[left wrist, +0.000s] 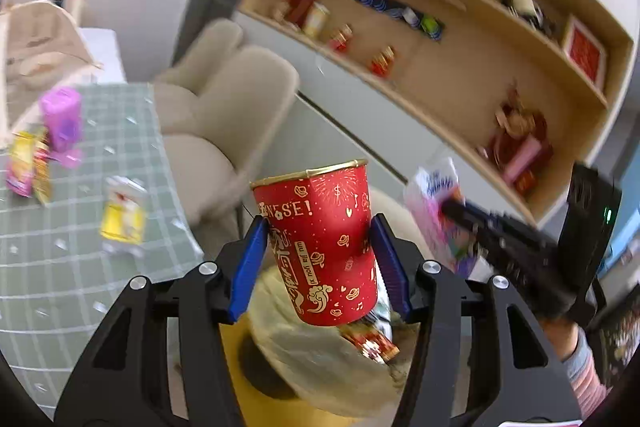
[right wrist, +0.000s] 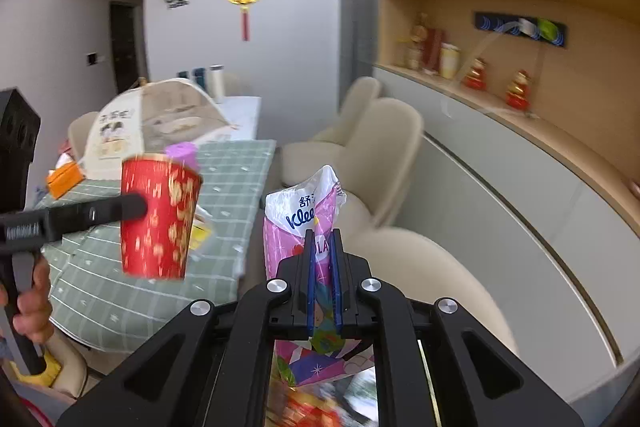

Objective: Collect trash
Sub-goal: 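Carry the cup and tissue pack over the trash bag and release them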

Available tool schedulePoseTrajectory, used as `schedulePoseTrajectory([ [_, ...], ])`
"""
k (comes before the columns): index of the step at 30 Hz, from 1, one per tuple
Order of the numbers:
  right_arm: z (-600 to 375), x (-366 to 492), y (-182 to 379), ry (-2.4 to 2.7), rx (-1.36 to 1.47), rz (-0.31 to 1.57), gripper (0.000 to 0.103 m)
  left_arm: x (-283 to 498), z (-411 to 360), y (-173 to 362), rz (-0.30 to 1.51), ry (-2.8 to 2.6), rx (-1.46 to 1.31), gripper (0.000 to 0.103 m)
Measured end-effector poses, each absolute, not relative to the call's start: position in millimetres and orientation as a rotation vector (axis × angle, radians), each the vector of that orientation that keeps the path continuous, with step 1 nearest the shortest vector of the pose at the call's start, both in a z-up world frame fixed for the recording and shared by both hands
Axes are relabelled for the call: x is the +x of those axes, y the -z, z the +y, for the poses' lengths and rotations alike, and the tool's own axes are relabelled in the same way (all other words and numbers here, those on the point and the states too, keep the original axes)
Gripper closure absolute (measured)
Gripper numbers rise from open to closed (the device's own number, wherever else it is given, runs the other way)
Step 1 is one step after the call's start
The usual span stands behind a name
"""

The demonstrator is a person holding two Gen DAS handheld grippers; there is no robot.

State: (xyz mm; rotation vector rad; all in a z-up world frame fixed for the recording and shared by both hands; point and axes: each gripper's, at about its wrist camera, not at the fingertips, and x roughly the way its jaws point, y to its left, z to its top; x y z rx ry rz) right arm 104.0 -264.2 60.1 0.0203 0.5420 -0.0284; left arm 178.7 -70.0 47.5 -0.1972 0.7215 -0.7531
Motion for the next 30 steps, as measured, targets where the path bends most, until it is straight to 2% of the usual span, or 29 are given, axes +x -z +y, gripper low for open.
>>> schedulePoseTrajectory([
  [15,-335.3,61.1,-23.6,0.16,0.132,0.577,0.095,169.0,-185.1,41.6,0.998,0.899,-0.09,0.05],
  [24,-319.9,81.8,-8.6,0.098,0.159,0.598,0.095,174.4,-172.5,39.2,1.059,0.917,-0.069,0.048],
  [30,-298.4,103.1,5.2,0.014,0.19,0.635,0.095,181.2,-139.3,25.1,1.034,0.862,-0.145,0.048],
])
